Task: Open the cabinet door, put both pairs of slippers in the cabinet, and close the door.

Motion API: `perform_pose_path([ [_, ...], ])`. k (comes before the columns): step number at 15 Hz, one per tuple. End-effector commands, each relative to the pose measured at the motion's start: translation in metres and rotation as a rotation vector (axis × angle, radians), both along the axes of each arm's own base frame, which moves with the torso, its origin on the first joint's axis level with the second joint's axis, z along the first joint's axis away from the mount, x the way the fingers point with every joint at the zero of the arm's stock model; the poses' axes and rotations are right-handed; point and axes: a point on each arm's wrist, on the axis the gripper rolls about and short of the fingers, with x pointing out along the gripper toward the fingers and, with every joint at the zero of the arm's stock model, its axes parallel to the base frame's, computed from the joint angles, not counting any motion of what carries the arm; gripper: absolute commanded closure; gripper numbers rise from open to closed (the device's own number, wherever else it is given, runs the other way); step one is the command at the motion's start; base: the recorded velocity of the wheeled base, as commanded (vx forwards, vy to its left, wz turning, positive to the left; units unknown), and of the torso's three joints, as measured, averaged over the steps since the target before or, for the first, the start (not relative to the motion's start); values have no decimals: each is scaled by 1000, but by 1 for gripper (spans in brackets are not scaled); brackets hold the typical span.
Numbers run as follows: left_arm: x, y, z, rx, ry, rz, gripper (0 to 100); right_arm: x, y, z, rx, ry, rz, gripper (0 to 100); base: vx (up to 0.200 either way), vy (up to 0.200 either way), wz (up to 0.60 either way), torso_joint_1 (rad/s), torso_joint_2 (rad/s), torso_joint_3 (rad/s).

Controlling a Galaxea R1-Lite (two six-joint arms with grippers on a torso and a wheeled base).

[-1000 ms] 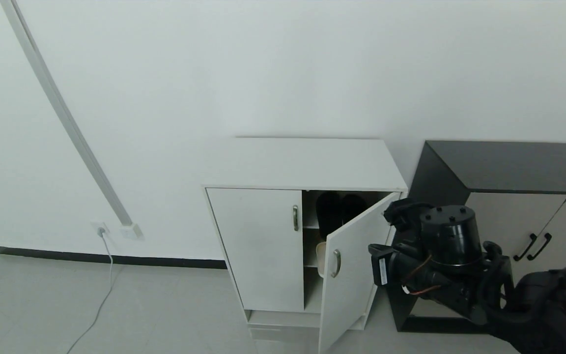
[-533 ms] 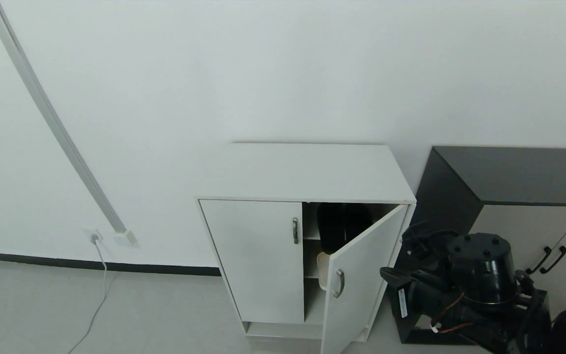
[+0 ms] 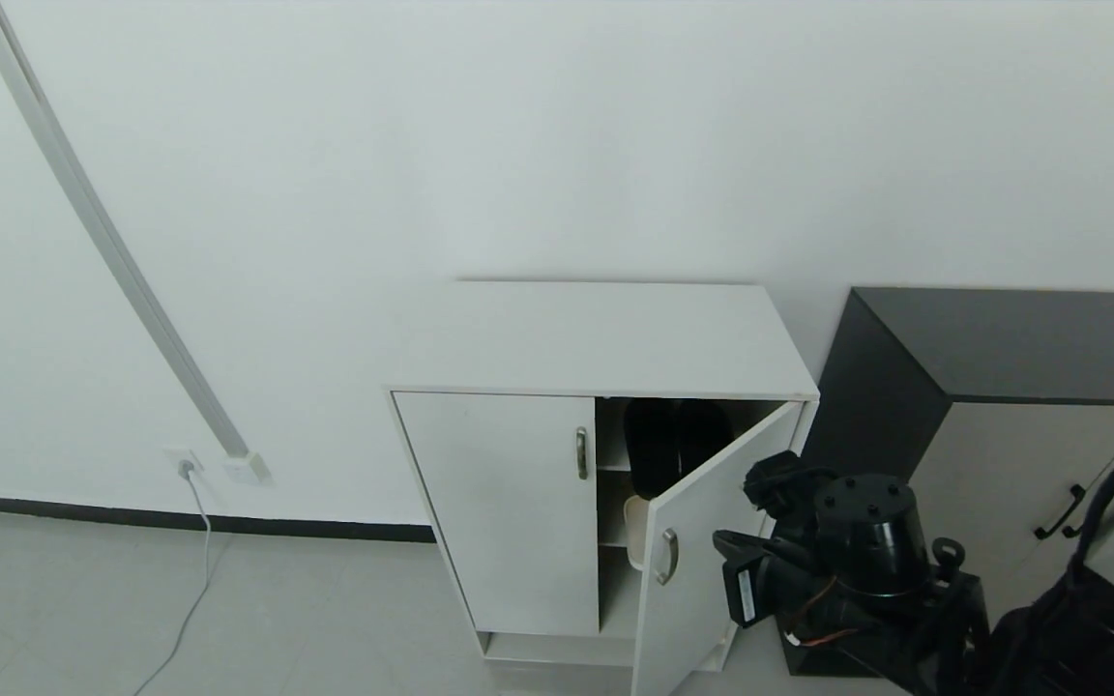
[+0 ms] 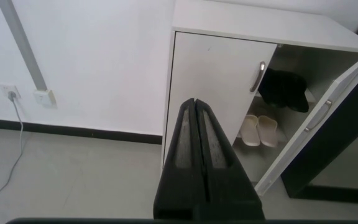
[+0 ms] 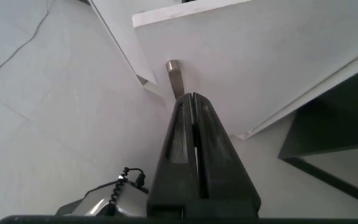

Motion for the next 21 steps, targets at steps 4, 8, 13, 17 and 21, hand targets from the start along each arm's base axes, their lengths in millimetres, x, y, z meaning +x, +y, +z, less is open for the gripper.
perform_pose_path([
  [4,0,0,0,1,1,1,100,27,20,-30,-22,25,-7,100,0,0,0,0,0,0],
  [8,0,0,0,1,1,1,100,48,27,-45,-25,27,-30,100,0,0,0,0,0,0],
  [13,0,0,0,1,1,1,100,69,35,-56,-13,11,-50,100,0,0,0,0,0,0],
  [17,0,0,0,1,1,1,100,86,40,-60,-6,-16,-61,100,0,0,0,0,0,0],
  [21,0,0,0,4,1,1,100,107,46,-69,3,-47,-76,100,0,0,0,0,0,0],
])
